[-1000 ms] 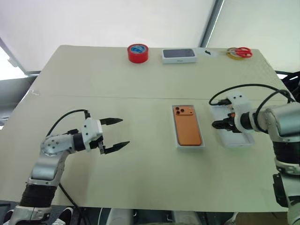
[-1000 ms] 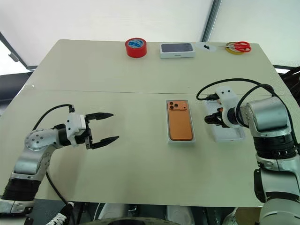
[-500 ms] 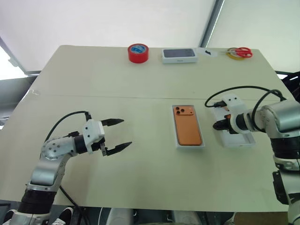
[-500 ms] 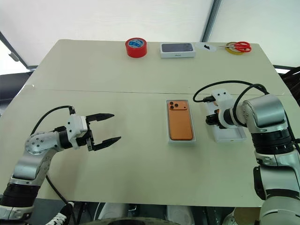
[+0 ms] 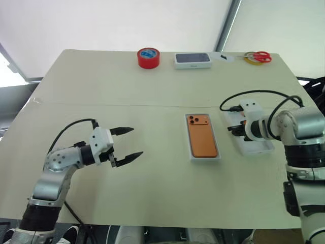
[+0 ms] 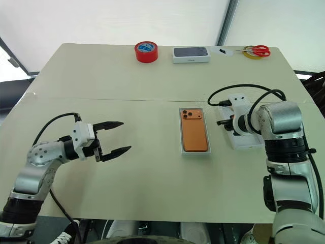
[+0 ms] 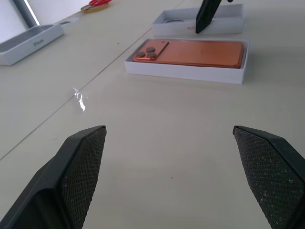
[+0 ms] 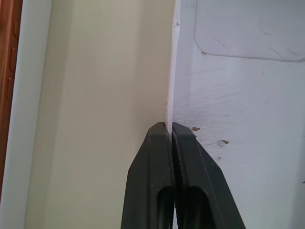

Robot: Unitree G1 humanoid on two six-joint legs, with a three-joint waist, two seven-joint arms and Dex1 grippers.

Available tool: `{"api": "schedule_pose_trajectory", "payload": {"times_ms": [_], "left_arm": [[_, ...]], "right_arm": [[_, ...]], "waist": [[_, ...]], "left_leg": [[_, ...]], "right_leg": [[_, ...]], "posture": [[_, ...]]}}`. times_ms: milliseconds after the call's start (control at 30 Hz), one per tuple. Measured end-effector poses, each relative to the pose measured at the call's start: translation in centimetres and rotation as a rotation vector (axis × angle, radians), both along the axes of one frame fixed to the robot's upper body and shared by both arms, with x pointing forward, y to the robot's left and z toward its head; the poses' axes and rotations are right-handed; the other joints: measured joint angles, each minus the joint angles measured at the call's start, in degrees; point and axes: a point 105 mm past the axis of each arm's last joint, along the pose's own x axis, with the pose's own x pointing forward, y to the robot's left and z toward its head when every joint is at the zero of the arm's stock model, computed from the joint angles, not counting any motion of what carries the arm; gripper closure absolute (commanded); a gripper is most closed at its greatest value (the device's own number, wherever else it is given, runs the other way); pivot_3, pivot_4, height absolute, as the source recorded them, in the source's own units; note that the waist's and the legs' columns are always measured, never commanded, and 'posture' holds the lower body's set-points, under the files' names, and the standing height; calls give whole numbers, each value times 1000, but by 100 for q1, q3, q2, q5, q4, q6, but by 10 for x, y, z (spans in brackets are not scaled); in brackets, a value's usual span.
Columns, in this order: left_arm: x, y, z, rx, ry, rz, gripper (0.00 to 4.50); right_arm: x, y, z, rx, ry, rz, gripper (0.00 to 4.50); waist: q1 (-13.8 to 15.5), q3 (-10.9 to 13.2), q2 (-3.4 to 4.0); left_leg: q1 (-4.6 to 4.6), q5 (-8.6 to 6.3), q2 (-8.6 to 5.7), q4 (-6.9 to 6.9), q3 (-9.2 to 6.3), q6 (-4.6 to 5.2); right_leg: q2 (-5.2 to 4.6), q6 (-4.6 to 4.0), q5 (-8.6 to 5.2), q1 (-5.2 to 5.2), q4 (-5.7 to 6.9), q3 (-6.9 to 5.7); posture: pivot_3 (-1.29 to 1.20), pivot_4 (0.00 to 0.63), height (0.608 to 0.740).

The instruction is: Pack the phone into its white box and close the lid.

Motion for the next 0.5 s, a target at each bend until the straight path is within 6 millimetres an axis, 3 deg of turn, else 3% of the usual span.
{"api": "schedule_pose_trajectory", "payload": {"times_ms": [100, 233, 333, 433, 500], "left_arm": [[1, 0, -1, -5, 2, 5, 0], [3, -1, 0, -23, -3, 16, 0], [10, -1, 0, -58, 20, 43, 901], [21, -9, 7, -157, 23, 89, 2430], [25, -12, 11, -183, 14, 106, 3387]], "right_arm": [[9, 5, 8, 92, -61, -25, 4429], [33, 18, 45, 257, -292, -14, 4429], [41, 38, 62, 457, -426, 29, 4500], [33, 91, 79, 774, -492, 174, 4500], [21, 116, 87, 897, -482, 261, 4500]], "waist": [[-1, 2, 3], [8, 3, 5], [33, 2, 4], [14, 3, 4], [15, 2, 4]], "left_leg": [[-8, 0, 1, 0, 1, 0], [-14, 0, 1, 2, 3, 0], [-16, 0, 1, 6, 2, 0], [-21, 0, 5, 10, 0, 0], [-26, 1, 6, 9, 0, -1]], "right_leg": [[3, 0, 0, -8, 1, 1], [6, 1, 0, -15, 5, 2], [8, 2, 1, -13, 6, 1], [12, 3, 1, -17, 13, 1], [14, 3, 1, -22, 17, 1]], "posture": [[0, 150, 740], [0, 150, 740], [0, 150, 740], [0, 150, 740], [0, 150, 740]]}}
